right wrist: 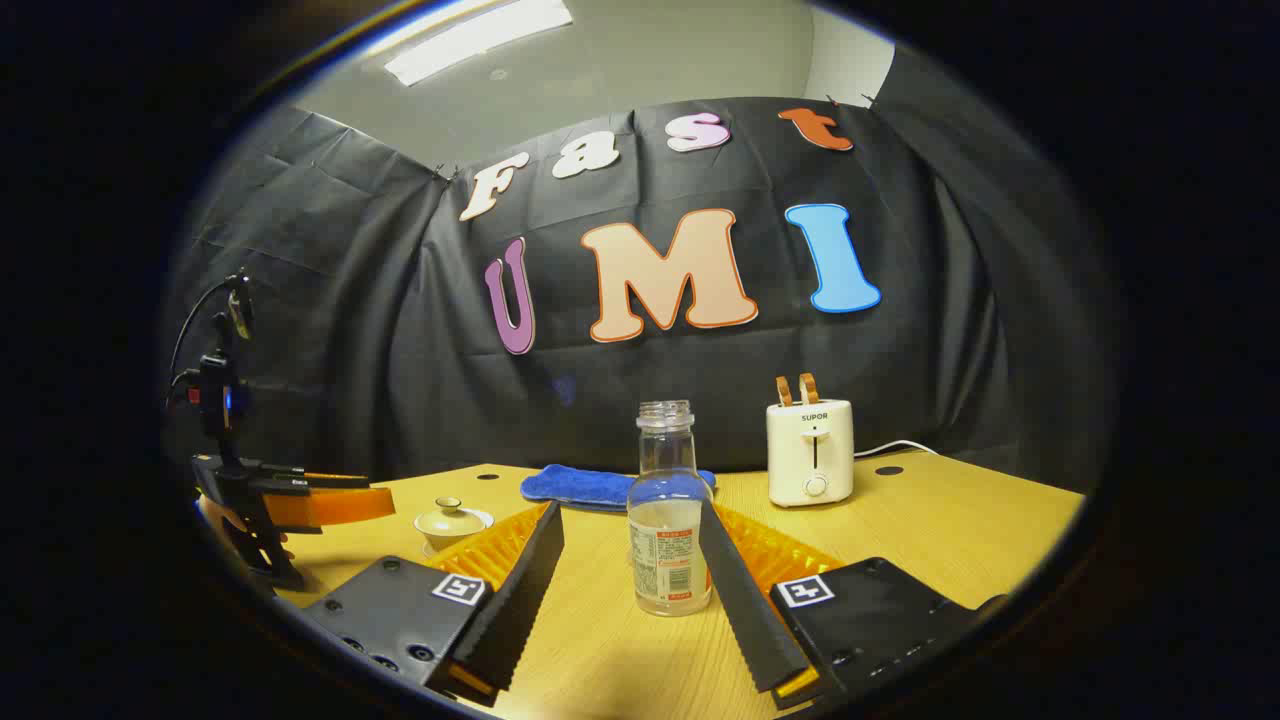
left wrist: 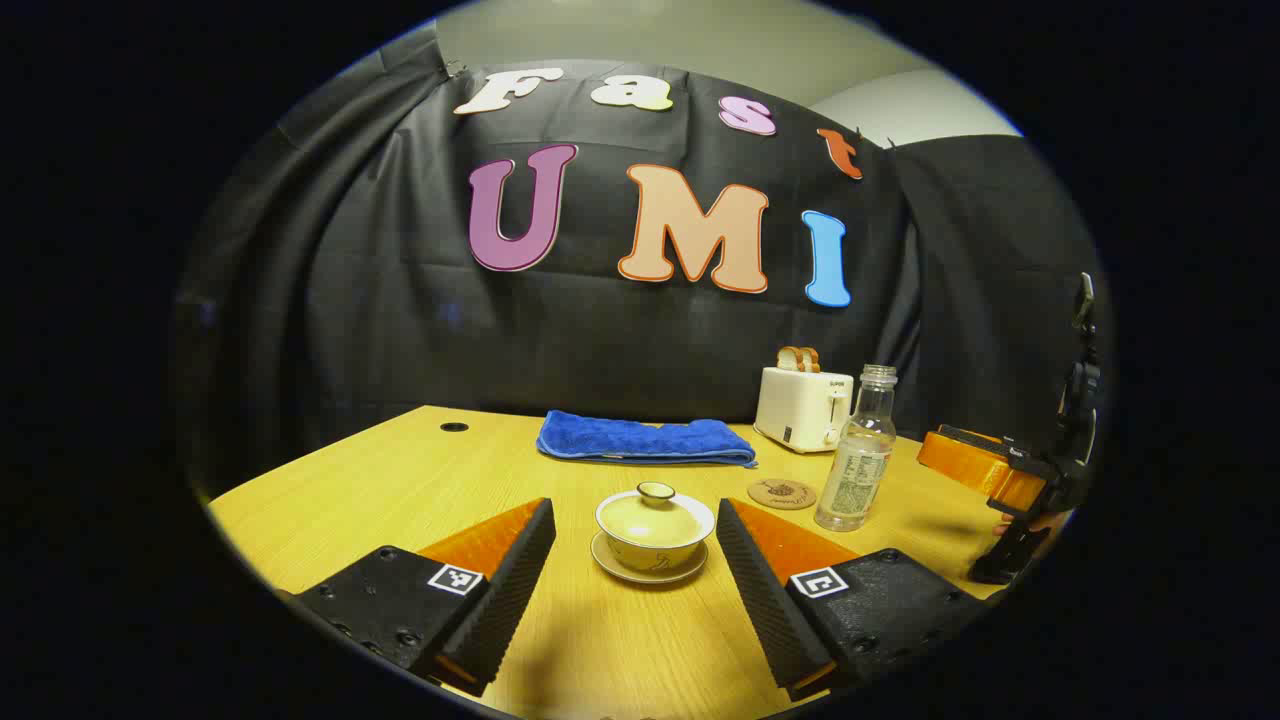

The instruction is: Open the teacup lid with one hand, grasp the water bottle and pour water into the teacup with the other hand; after pouring, place the water bottle on the coaster and then close the teacup lid.

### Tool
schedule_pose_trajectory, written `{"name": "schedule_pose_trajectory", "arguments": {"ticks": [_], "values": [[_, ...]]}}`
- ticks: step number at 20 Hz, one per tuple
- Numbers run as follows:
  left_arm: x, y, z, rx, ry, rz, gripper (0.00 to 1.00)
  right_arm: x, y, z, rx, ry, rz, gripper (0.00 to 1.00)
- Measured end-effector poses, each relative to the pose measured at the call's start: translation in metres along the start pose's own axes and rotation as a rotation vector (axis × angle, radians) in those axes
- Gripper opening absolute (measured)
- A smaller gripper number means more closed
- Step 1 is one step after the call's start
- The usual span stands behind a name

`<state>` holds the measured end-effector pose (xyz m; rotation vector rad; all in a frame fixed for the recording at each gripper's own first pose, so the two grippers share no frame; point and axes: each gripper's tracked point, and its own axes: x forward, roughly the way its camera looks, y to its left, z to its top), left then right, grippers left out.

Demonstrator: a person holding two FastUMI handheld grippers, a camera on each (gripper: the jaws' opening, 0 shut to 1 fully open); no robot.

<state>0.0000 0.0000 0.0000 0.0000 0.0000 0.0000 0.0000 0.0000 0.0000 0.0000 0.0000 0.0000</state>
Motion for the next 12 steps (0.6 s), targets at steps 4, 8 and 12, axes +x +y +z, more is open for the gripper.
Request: {"name": "schedule_pose_trajectory", "arguments": {"ticks": [4, 8, 12], "values": [[0.0012, -0.0016, -0.0090, -0.001, 0.019, 0.002, 0.95, 0.0008, -0.0009, 0.0000, 0.002, 0.003, -0.001, 0.89], [0.0022, -0.0035, -0.0076, 0.009, 0.012, 0.003, 0.95, 0.0028, -0.0026, -0.0022, -0.008, 0.010, -0.008, 0.86], [0.0026, -0.0029, -0.0058, 0.017, 0.002, 0.007, 0.96, 0.0045, -0.0017, -0.0075, -0.027, 0.031, -0.012, 0.94]]}}
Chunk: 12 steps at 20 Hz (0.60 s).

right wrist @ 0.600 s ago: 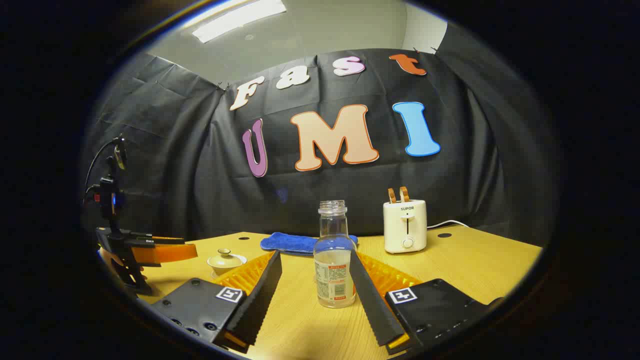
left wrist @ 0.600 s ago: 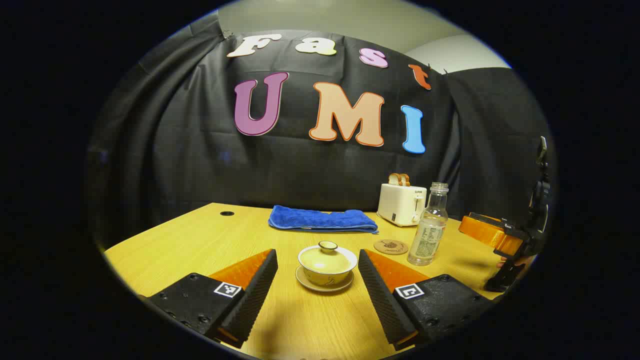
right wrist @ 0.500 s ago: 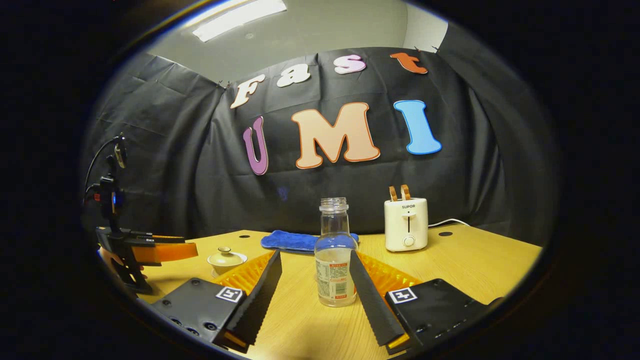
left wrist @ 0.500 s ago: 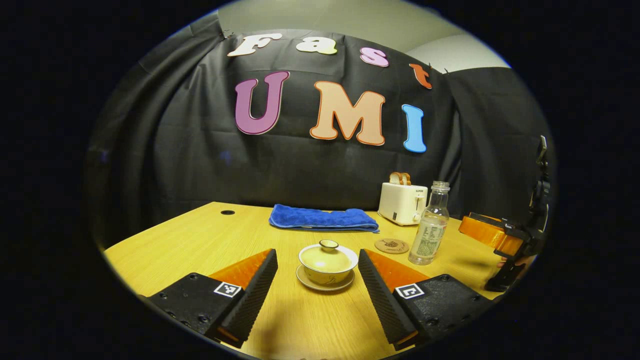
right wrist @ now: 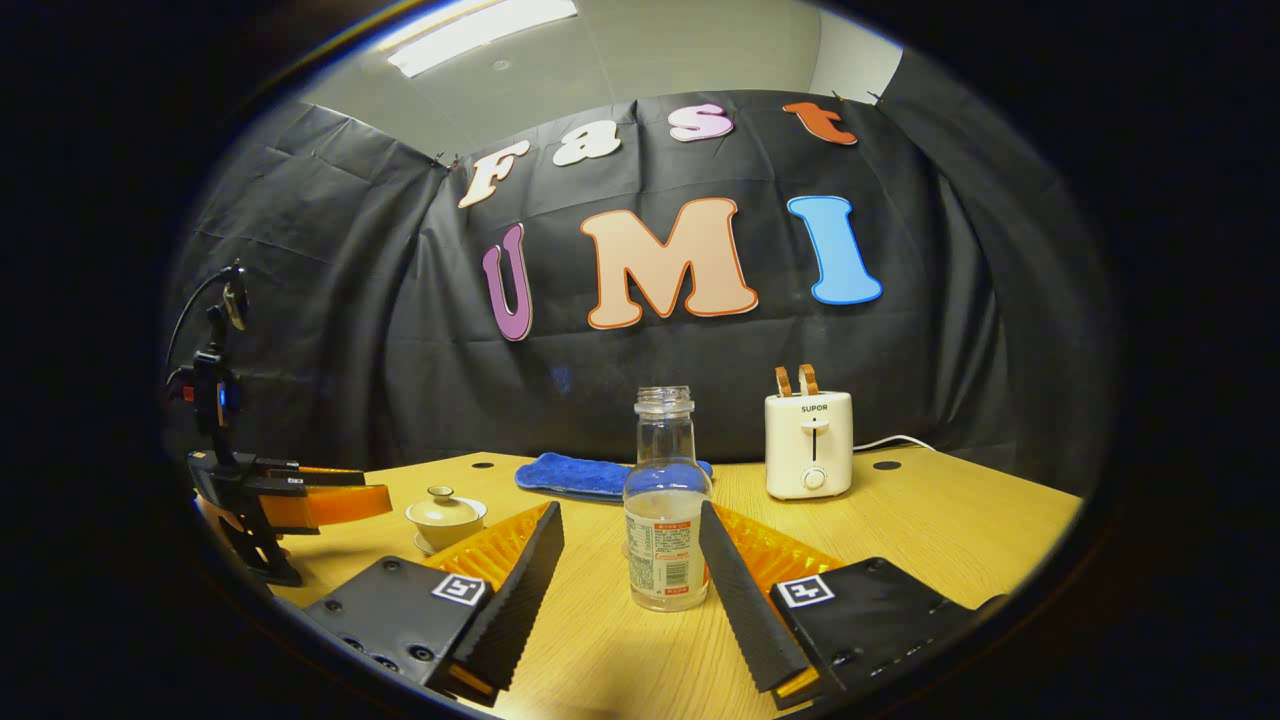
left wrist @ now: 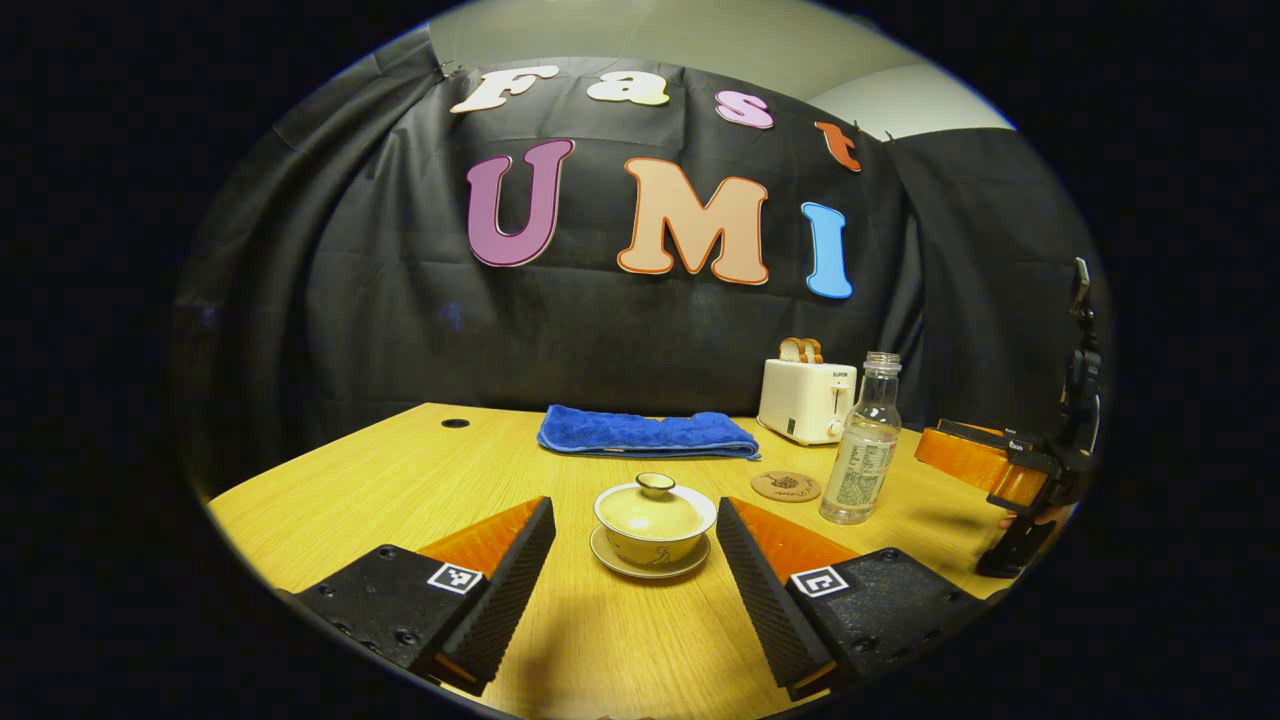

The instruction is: Open the teacup lid with one hand, grasp the water bottle and pour water into the teacup with the other hand; after pouring, place the water bottle on the coaster and then close the teacup lid.

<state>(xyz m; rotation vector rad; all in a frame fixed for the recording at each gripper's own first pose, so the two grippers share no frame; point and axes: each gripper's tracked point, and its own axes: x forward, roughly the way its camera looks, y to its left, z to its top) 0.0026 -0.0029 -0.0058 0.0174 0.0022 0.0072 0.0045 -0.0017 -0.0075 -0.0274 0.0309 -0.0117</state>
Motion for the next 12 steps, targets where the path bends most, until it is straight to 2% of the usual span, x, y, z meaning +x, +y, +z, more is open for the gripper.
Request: {"name": "schedule_pose_trajectory", "arguments": {"ticks": [3, 4, 9, 10, 12], "values": [[0.000, 0.000, 0.002, 0.014, -0.015, 0.005, 0.95, 0.002, 0.003, -0.003, -0.035, 0.009, 0.001, 0.94], [0.000, -0.001, 0.002, 0.021, -0.021, 0.004, 0.95, 0.002, 0.005, -0.005, -0.030, 0.014, 0.008, 0.89], [0.000, -0.003, 0.004, 0.080, -0.042, 0.005, 0.95, 0.004, -0.002, -0.010, -0.035, 0.044, -0.018, 0.89], [0.000, -0.004, 0.006, 0.080, -0.051, 0.000, 0.95, 0.004, -0.003, -0.013, -0.033, 0.051, -0.018, 0.93], [0.004, -0.003, 0.005, 0.078, -0.050, -0.003, 0.95, 0.006, -0.003, -0.013, -0.034, 0.050, -0.019, 0.90]]}}
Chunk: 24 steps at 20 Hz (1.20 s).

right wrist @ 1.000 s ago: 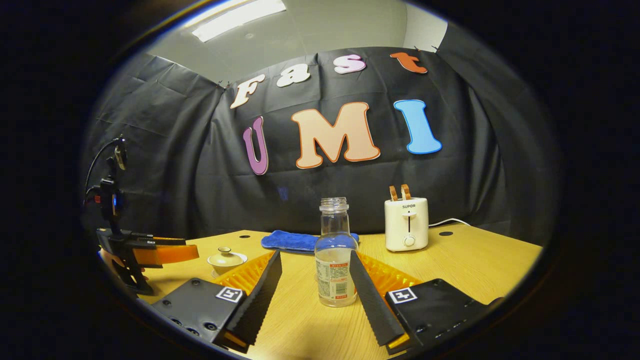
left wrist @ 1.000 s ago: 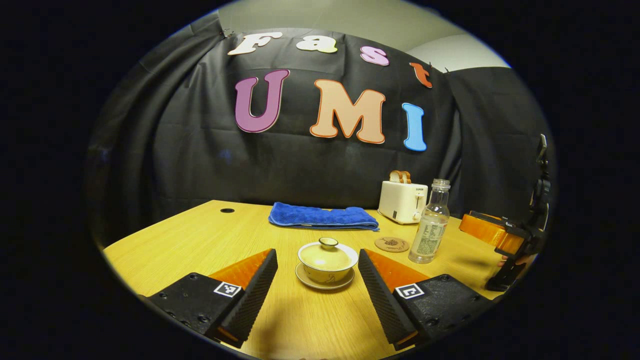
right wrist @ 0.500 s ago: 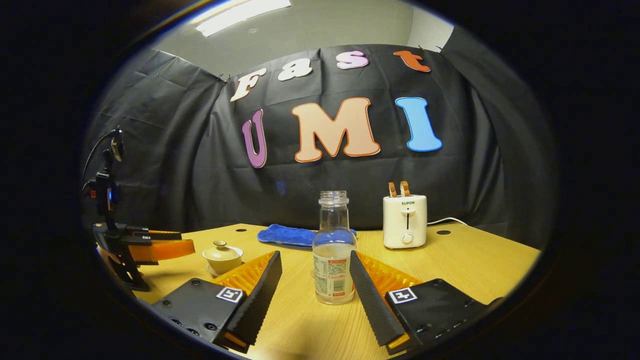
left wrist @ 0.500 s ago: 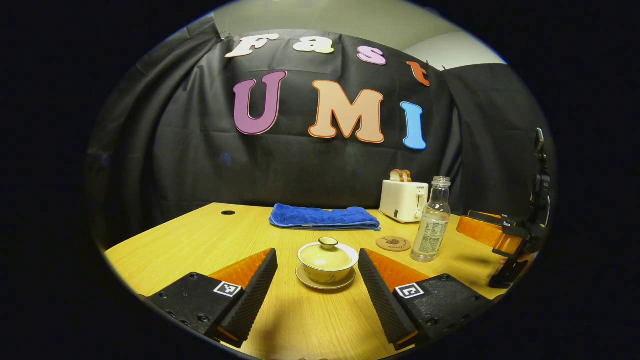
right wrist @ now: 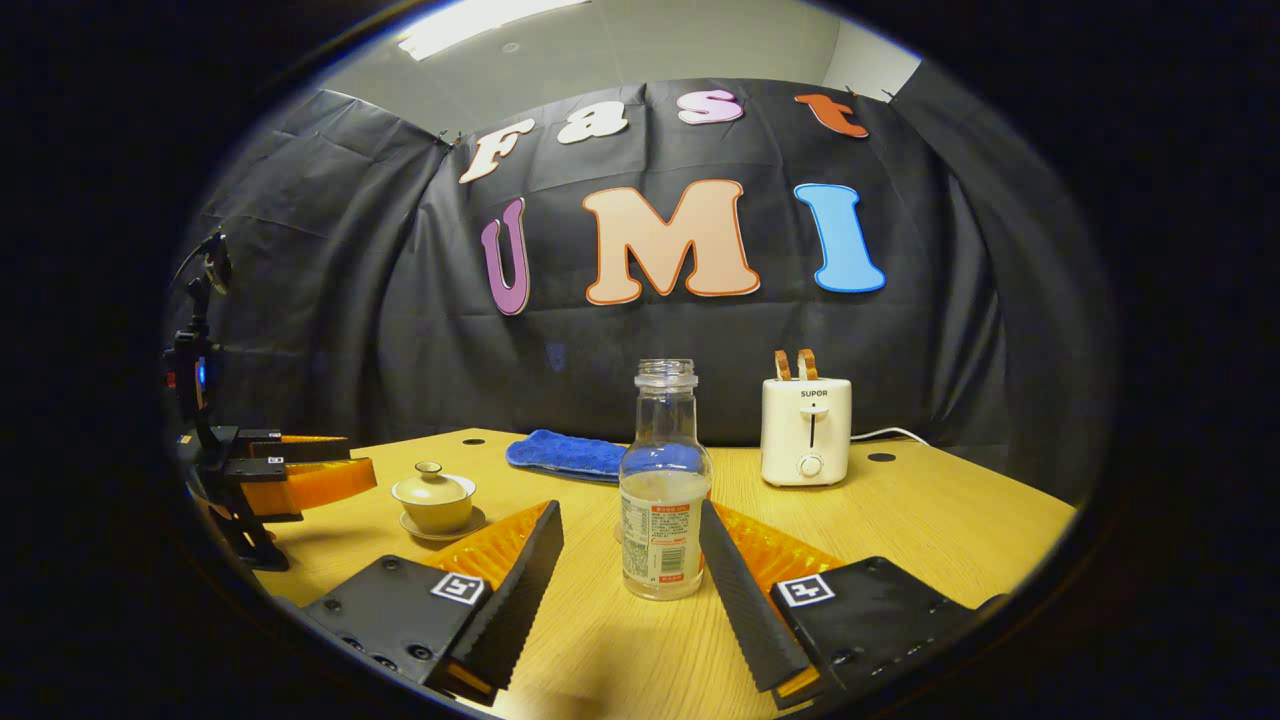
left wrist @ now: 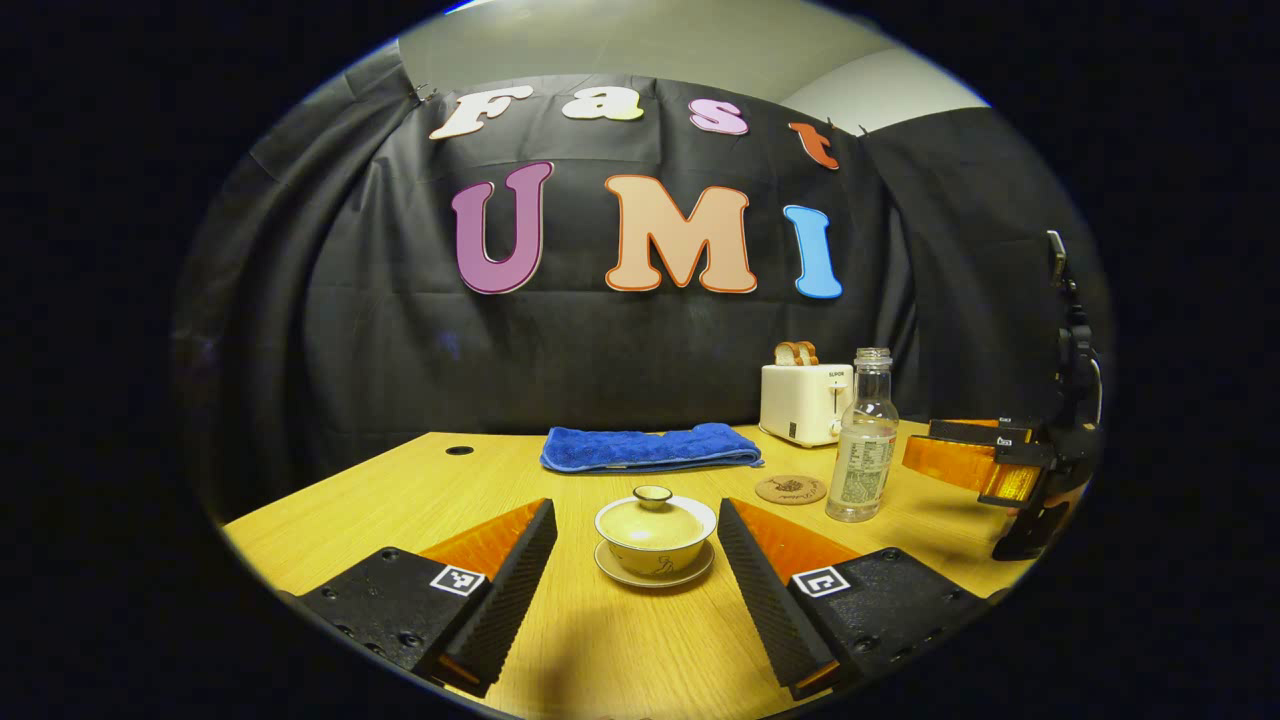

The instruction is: Open the teacup lid with one hand, grasp the water bottle and pour water into the teacup with the other hand; after pouring, place the water bottle on the coaster and then close the teacup lid.

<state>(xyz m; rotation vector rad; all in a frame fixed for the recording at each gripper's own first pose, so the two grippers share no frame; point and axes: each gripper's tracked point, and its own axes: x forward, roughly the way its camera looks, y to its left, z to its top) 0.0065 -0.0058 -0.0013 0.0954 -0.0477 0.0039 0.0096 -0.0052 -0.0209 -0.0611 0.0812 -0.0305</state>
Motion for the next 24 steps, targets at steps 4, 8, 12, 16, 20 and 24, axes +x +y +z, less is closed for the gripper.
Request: {"name": "schedule_pose_trajectory", "arguments": {"ticks": [4, 8, 12, 16, 20, 24], "values": [[0.015, -0.001, -0.003, 0.001, 0.023, -0.020, 0.95, 0.000, 0.001, -0.001, 0.001, 0.001, 0.004, 0.89], [0.034, -0.003, -0.010, -0.001, 0.059, -0.051, 0.95, 0.000, 0.000, -0.001, -0.001, 0.001, 0.008, 0.89], [0.054, -0.009, -0.015, 0.017, 0.079, -0.092, 0.95, 0.000, 0.002, -0.001, -0.001, -0.001, 0.013, 0.89], [0.075, -0.014, -0.023, 0.027, 0.129, -0.127, 0.94, 0.000, 0.002, -0.001, 0.000, -0.001, 0.018, 0.89], [0.089, -0.016, -0.031, 0.066, 0.193, -0.140, 0.82, 0.000, 0.003, 0.000, 0.000, -0.002, 0.023, 0.89], [0.094, -0.013, -0.034, 0.099, 0.204, -0.140, 0.69, 0.000, 0.003, -0.001, 0.000, -0.002, 0.023, 0.84]]}}
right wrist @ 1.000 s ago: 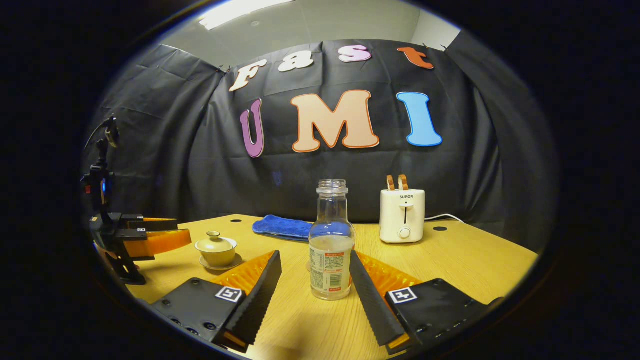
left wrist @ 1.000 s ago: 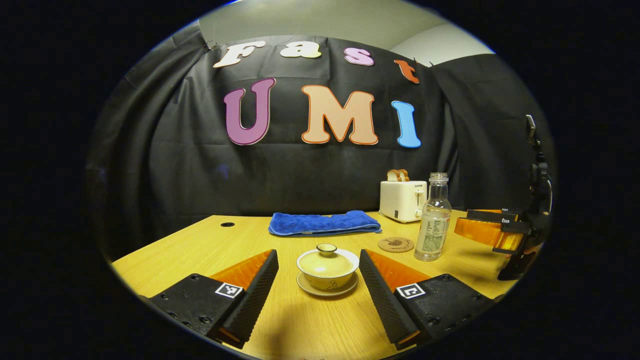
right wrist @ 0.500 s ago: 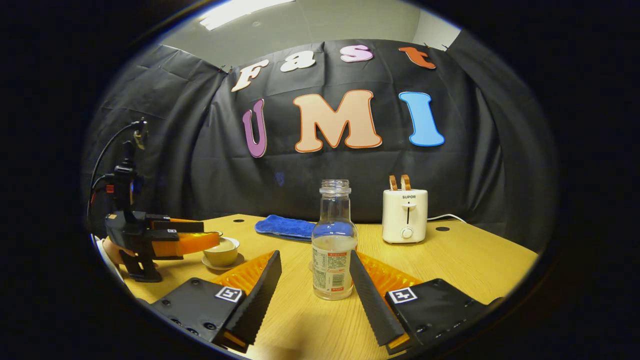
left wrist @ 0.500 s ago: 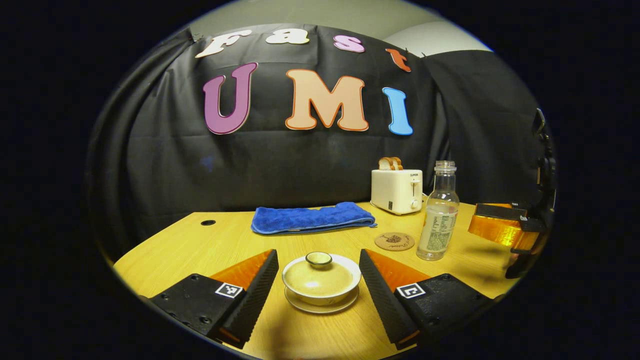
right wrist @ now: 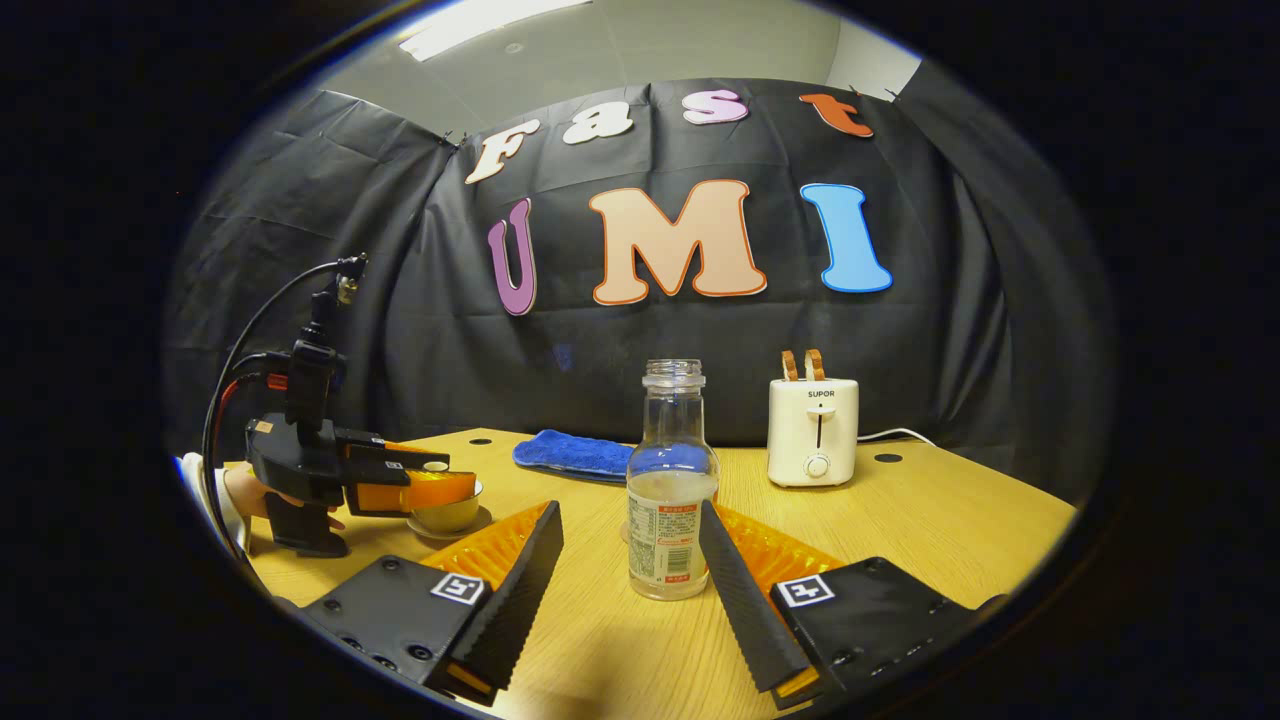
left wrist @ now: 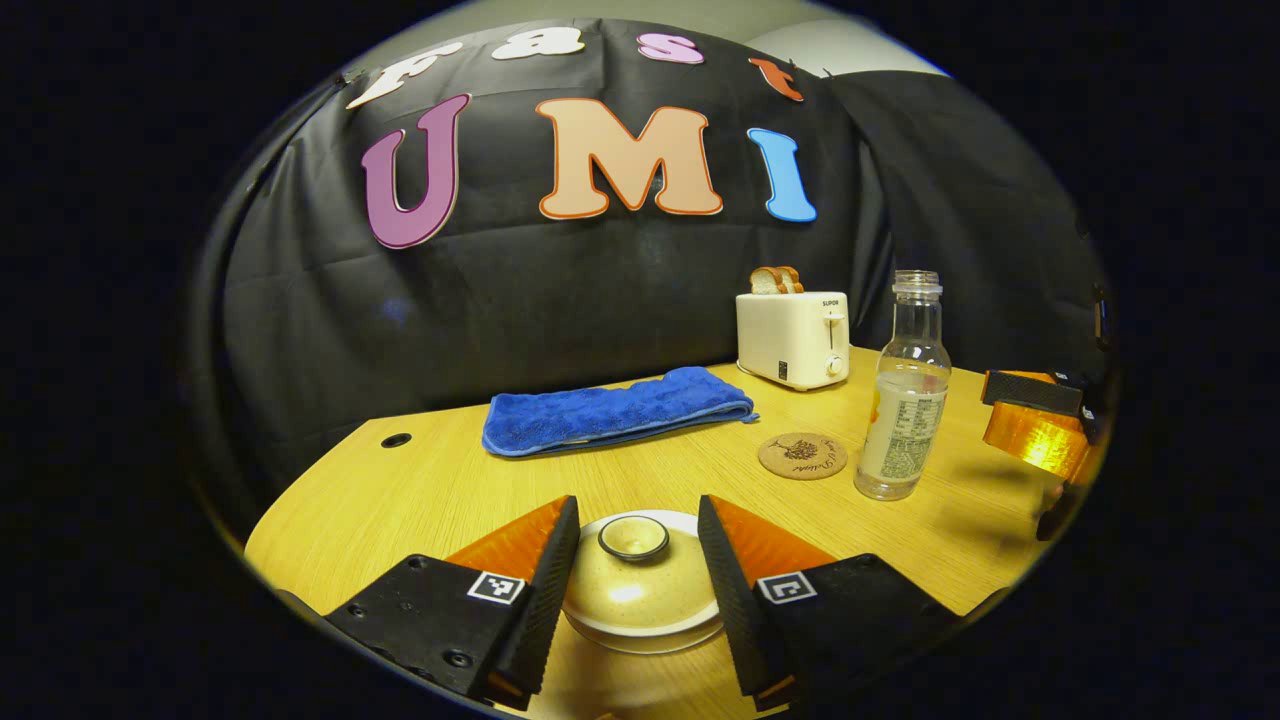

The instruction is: Open the teacup lid with one hand, grasp the water bottle and pour water into the teacup with the other hand; after pouring, place the water bottle on the coaster and then close the teacup lid.

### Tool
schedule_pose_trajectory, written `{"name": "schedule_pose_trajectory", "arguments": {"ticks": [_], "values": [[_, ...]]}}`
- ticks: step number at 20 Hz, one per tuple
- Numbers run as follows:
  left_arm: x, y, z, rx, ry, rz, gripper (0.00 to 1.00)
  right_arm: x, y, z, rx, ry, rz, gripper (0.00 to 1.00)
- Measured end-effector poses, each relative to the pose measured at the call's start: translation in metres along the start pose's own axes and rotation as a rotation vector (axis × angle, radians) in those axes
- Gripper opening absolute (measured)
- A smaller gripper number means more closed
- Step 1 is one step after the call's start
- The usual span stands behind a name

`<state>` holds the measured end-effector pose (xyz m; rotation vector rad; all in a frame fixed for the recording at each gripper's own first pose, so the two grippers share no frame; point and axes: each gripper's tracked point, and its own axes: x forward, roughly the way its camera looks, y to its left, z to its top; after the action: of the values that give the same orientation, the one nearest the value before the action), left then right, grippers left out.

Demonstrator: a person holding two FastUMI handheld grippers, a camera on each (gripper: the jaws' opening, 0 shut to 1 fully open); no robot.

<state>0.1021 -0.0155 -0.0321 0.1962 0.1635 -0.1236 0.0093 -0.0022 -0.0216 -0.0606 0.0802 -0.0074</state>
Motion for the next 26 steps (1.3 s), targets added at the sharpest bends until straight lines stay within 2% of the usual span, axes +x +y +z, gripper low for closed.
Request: {"name": "schedule_pose_trajectory", "arguments": {"ticks": [3, 5, 6, 8, 14, 15, 19, 20, 22, 23, 24, 25, 26], "values": [[0.001, -0.001, 0.005, 0.008, -0.018, -0.003, 0.61, 0.000, 0.000, 0.000, 0.000, 0.000, 0.000, 0.84], [0.000, 0.001, 0.008, 0.008, -0.034, -0.002, 0.50, 0.000, 0.000, 0.001, 0.000, 0.000, 0.000, 0.84], [0.000, 0.002, 0.008, 0.004, -0.041, -0.001, 0.38, 0.001, 0.000, 0.001, 0.000, 0.000, 0.000, 0.84], [0.000, 0.003, 0.009, -0.006, -0.045, -0.006, 0.29, 0.000, 0.000, 0.000, 0.000, 0.000, 0.000, 0.84], [-0.004, 0.005, 0.012, -0.021, -0.075, -0.001, 0.25, 0.000, 0.001, 0.001, 0.000, 0.000, 0.000, 0.84], [-0.006, 0.006, 0.015, -0.029, -0.091, 0.003, 0.25, 0.000, 0.001, 0.001, 0.001, 0.000, 0.004, 0.89], [-0.013, 0.013, 0.022, -0.062, -0.150, 0.027, 0.25, 0.001, 0.001, 0.000, 0.001, 0.005, 0.008, 0.89], [-0.016, 0.015, 0.022, -0.072, -0.162, 0.032, 0.25, 0.001, 0.000, -0.001, 0.001, 0.007, 0.003, 0.94], [-0.020, 0.017, 0.023, -0.087, -0.178, 0.042, 0.25, 0.004, -0.004, -0.001, 0.001, 0.007, -0.015, 0.87], [-0.022, 0.018, 0.025, -0.090, -0.185, 0.042, 0.25, 0.005, -0.006, 0.000, 0.000, 0.006, -0.028, 0.89], [-0.025, 0.018, 0.023, -0.092, -0.189, 0.040, 0.25, 0.009, -0.008, -0.002, 0.000, 0.009, -0.038, 0.84], [-0.028, 0.018, 0.025, -0.092, -0.192, 0.041, 0.25, 0.011, -0.009, -0.003, 0.001, 0.014, -0.044, 0.95], [-0.032, 0.020, 0.024, -0.092, -0.195, 0.044, 0.25, 0.015, -0.009, -0.004, 0.001, 0.019, -0.044, 0.93]]}}
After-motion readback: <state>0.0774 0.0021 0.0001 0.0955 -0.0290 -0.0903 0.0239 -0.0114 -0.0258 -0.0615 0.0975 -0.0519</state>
